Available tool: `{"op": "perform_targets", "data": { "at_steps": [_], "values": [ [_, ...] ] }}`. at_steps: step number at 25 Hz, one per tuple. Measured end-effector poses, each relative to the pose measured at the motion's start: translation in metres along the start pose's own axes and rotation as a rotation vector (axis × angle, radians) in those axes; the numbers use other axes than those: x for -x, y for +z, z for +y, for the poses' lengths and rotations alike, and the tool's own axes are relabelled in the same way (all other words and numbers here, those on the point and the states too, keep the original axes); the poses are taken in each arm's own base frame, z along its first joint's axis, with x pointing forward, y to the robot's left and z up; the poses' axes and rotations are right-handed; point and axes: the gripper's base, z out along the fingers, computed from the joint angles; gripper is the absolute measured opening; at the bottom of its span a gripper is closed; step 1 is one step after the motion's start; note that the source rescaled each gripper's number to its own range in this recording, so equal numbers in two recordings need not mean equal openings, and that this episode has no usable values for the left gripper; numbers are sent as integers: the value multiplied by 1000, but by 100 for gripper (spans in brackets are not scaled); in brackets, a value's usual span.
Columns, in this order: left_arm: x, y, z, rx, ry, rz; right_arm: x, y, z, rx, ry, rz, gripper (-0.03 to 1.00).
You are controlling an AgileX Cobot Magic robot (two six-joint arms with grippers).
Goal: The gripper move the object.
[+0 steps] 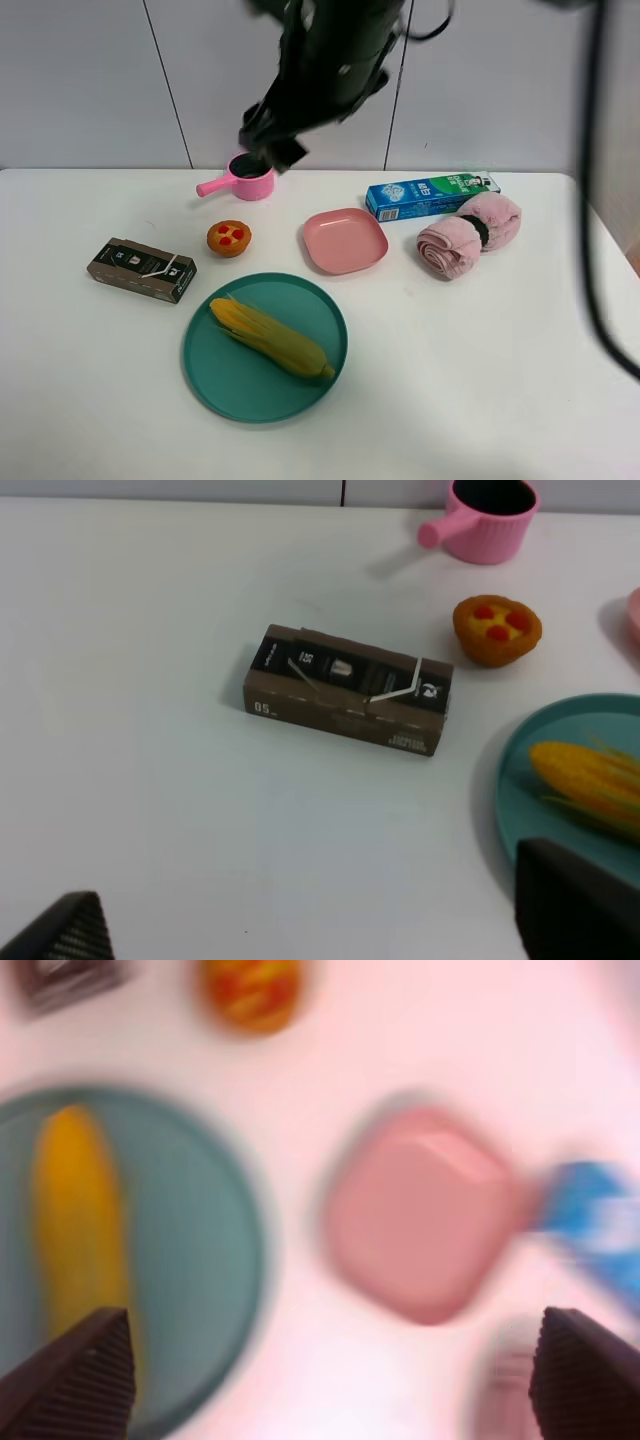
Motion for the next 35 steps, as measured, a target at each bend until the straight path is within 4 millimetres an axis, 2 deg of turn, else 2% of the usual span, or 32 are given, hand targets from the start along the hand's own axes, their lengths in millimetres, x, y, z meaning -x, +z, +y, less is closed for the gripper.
{"op": "perform_targets", "data": {
  "at_steps": [3,8,12,15,19,25,28,31,35],
  "values": [
    [0,0,0,0,0,0,-9,-55,-39,-131,79,-119,80],
    [0,0,0,0,0,0,-41,-129,-101,-319,229,-250,80],
    [0,0,0,0,0,0,-77,-187,-133,-485,233,-317,80],
    [0,0,0,0,0,0,-103,-222,-147,-612,195,-327,80],
    [0,0,0,0,0,0,-135,-265,-148,-689,227,-390,80],
    [0,0,0,0,0,0,-182,-320,-132,-737,274,-531,79],
    [0,0,0,0,0,0,-212,-347,-122,-768,300,-609,77],
    [0,0,0,0,0,0,-238,-368,-111,-767,318,-687,77],
    [0,0,0,0,0,0,-261,-377,-97,-766,304,-712,77]
  ]
}}
